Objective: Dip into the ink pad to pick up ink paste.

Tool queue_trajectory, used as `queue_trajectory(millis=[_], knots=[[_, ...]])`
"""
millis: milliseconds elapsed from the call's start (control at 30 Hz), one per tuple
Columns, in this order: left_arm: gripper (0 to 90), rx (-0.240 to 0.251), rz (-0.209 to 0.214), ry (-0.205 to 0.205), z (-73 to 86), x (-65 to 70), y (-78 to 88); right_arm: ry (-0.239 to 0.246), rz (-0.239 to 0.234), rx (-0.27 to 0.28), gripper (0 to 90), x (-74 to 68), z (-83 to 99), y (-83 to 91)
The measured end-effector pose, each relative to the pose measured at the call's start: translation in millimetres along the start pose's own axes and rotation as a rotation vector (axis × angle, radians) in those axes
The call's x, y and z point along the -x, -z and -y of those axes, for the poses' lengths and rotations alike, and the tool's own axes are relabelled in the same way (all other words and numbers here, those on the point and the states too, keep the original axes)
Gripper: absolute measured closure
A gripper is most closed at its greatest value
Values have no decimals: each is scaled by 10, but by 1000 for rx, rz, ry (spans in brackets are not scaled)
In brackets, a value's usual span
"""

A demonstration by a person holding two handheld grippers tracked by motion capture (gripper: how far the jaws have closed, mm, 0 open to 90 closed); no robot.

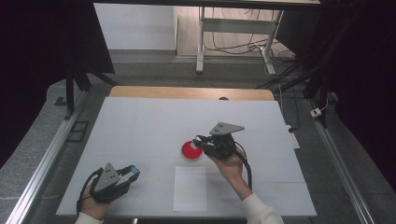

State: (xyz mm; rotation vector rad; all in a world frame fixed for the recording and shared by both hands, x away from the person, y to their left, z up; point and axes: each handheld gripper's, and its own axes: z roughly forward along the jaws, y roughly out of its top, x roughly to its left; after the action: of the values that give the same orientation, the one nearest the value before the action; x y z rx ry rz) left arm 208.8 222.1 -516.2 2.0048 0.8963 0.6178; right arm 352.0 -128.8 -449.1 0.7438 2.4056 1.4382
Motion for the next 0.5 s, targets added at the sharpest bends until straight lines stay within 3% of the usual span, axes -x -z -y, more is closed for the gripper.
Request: queue_trajectory(millis=[500], knots=[[657,-2,1,0,5,-2,-4,19,-4,-42,755,-2,-27,-189]])
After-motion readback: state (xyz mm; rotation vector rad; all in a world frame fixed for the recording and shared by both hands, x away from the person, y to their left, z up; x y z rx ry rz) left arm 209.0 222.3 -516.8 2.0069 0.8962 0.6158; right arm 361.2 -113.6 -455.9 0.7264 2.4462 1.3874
